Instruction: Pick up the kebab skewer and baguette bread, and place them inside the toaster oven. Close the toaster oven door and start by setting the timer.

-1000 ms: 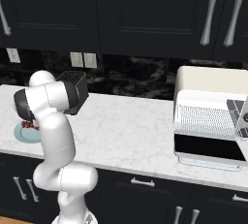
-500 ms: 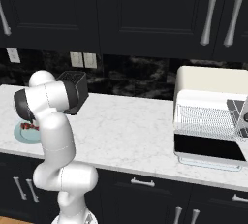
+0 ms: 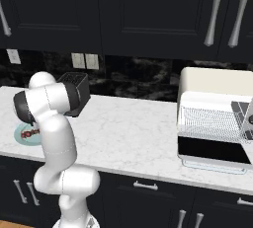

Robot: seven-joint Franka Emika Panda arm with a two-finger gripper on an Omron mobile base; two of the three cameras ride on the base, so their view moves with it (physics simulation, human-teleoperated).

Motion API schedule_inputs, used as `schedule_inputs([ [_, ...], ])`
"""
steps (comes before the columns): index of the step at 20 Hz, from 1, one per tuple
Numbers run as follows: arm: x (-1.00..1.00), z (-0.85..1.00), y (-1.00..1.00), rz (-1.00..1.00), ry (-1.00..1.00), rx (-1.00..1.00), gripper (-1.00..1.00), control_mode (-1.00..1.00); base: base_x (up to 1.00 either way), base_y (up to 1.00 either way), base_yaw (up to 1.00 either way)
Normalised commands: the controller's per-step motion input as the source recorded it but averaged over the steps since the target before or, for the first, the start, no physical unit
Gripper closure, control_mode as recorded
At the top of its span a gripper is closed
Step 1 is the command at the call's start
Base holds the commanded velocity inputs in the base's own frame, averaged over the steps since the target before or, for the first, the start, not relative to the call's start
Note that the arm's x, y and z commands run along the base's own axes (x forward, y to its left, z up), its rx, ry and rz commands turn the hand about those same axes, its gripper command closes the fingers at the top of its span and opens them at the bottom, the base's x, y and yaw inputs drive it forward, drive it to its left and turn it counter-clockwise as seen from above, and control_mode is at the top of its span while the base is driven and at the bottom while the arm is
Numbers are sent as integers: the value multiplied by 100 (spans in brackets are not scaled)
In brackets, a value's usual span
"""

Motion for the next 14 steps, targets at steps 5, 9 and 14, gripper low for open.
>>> schedule_inputs([
  [5,-23,41,-31,3,-8,0,100,-100,0,0,0],
  [9,-42,56,-76,9,-17,0,100,-100,0,0,0],
  [14,-75,52,-96,9,-19,0,100,-100,0,0,0],
])
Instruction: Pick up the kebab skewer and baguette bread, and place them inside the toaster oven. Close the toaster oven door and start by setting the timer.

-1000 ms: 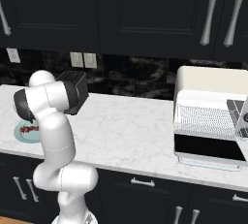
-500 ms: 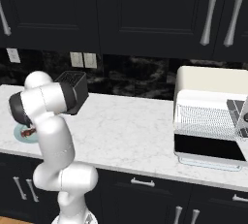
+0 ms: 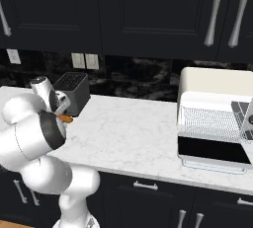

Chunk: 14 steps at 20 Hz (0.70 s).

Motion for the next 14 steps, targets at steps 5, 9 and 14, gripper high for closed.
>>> schedule_inputs([
  [5,-65,71,-90,0,-16,2,100,-100,0,0,0],
  [9,-48,82,-98,0,-8,5,100,-100,0,0,0],
  [14,-34,64,-100,2,-6,5,100,-100,0,0,0],
])
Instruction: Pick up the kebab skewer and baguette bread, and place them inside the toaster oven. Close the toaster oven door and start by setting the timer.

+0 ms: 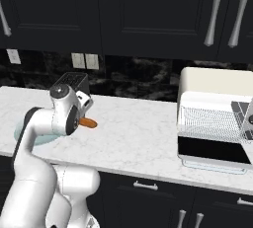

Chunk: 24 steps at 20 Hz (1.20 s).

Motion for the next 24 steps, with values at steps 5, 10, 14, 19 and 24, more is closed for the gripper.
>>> schedule_inputs([
  [5,-26,38,-96,11,-6,0,100,-100,0,0,0],
  [10,-20,35,-85,15,-7,0,100,-100,0,0,0],
  [14,-3,47,-95,10,-2,0,100,-100,0,0,0],
  [19,0,40,-96,6,0,1,100,-100,0,0,0],
  [24,0,30,-93,3,0,0,100,-100,0,0,0],
])
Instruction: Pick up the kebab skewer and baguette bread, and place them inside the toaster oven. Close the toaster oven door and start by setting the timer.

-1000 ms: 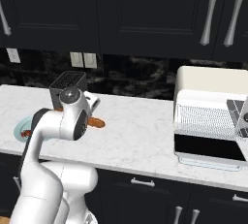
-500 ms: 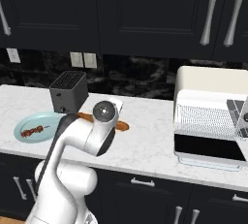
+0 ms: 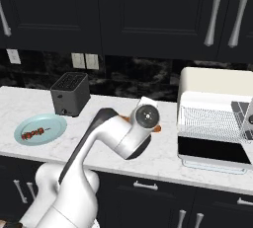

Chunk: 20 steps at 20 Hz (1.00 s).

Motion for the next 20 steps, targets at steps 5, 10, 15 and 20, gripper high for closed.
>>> schedule_inputs([
  [5,0,3,-89,3,-1,0,100,-100,0,0,0],
  [10,7,0,-83,5,-5,-1,100,-100,0,0,0],
  [15,27,0,-72,7,-1,0,100,-100,0,0,0],
  [20,47,0,-59,9,0,-6,100,-100,0,0,0],
])
